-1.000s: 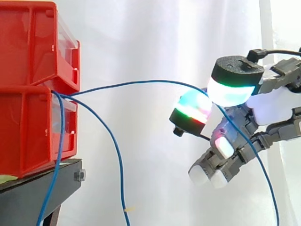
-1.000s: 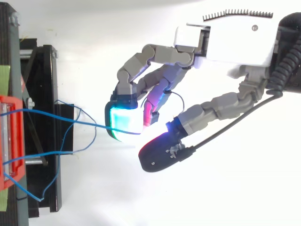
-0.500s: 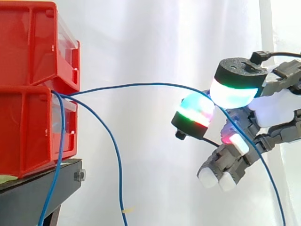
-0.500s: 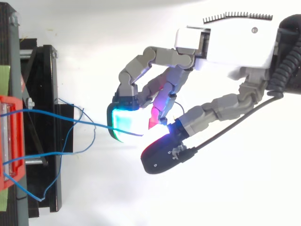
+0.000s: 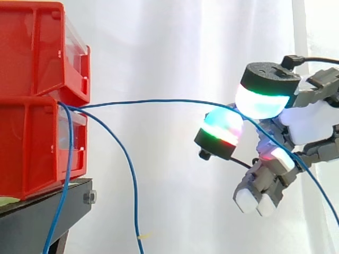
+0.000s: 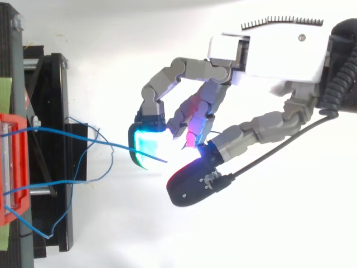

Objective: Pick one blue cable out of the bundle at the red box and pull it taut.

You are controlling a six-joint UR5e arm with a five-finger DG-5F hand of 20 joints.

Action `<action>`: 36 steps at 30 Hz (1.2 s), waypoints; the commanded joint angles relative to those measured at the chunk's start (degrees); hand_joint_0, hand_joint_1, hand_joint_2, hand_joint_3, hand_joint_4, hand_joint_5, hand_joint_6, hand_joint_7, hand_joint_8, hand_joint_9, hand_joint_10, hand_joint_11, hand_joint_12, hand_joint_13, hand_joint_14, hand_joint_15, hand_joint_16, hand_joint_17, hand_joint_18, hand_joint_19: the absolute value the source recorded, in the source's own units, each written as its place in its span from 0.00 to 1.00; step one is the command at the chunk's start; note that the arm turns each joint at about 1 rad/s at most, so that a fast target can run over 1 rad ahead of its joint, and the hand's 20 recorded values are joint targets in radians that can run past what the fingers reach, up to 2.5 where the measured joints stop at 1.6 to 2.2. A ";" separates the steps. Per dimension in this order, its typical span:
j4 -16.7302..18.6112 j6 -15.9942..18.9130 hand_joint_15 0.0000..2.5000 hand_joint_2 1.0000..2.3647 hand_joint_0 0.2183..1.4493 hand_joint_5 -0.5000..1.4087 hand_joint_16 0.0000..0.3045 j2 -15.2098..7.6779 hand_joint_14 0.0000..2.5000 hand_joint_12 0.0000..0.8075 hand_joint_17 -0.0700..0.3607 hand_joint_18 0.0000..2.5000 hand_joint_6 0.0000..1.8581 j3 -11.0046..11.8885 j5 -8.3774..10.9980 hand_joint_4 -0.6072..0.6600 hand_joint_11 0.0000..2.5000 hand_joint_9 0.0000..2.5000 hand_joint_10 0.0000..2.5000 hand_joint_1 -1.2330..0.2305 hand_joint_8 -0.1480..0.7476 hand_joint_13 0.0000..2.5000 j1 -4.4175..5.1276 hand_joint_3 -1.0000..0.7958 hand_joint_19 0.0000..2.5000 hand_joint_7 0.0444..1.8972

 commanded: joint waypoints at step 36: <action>-1.96 -0.09 0.09 0.02 0.31 0.31 0.18 0.02 0.00 0.49 0.44 0.31 0.31 0.00 -1.45 0.37 0.12 0.53 0.00 0.24 0.52 0.33 0.86 0.44 0.15 0.69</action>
